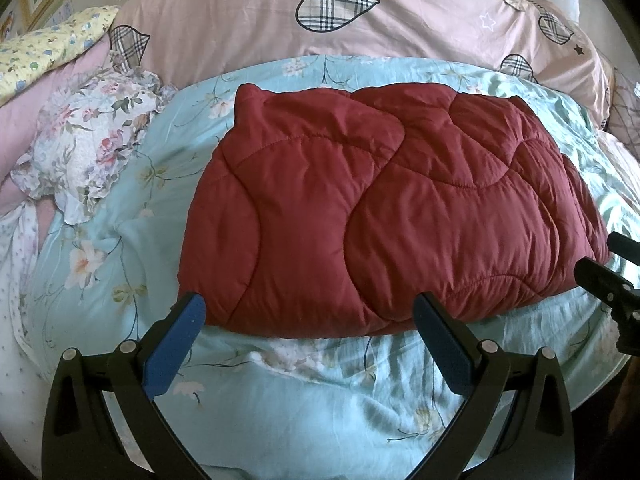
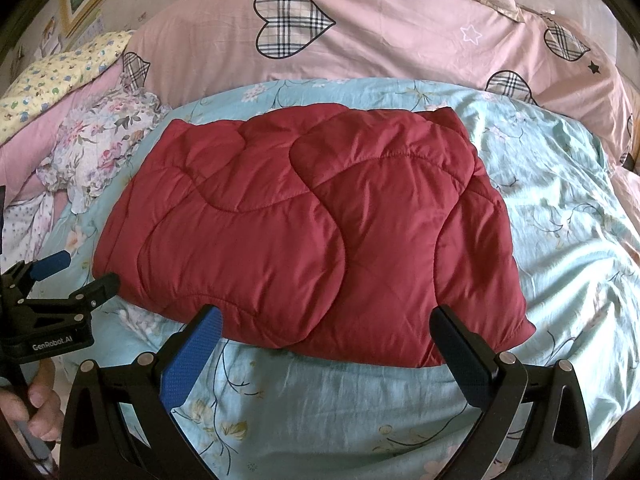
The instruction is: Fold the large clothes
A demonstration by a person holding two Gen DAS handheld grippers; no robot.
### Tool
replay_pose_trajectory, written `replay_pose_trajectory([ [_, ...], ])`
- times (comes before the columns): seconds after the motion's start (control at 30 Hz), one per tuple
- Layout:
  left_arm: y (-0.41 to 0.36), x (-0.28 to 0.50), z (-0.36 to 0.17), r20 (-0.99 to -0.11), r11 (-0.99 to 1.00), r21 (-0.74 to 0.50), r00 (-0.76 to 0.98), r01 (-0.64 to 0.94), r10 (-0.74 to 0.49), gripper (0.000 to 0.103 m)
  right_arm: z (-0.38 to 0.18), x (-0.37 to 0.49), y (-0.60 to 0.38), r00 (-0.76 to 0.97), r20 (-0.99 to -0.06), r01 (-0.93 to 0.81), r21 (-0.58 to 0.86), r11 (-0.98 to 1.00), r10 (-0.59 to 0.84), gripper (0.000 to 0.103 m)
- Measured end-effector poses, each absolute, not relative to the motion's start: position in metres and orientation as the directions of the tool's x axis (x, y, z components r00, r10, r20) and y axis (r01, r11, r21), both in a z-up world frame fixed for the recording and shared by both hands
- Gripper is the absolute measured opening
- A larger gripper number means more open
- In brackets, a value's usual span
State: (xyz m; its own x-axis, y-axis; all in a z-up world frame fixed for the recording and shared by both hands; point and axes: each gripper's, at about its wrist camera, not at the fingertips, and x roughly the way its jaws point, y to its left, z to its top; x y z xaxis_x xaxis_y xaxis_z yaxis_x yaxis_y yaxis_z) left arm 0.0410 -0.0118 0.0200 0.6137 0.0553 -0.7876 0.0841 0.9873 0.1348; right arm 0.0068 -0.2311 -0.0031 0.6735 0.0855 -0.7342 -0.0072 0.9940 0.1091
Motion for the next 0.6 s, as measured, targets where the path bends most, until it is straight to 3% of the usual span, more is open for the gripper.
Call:
replay_pose_trajectory([
  [0.6,-0.0127,0.0482,0.0147,-0.801,0.989,0.117,0.598,0.088,0.042,0.103,-0.0062,0.0102,-0.2364,0.671,-0.737,0.013,0.129,0.992,0.087,0.103],
])
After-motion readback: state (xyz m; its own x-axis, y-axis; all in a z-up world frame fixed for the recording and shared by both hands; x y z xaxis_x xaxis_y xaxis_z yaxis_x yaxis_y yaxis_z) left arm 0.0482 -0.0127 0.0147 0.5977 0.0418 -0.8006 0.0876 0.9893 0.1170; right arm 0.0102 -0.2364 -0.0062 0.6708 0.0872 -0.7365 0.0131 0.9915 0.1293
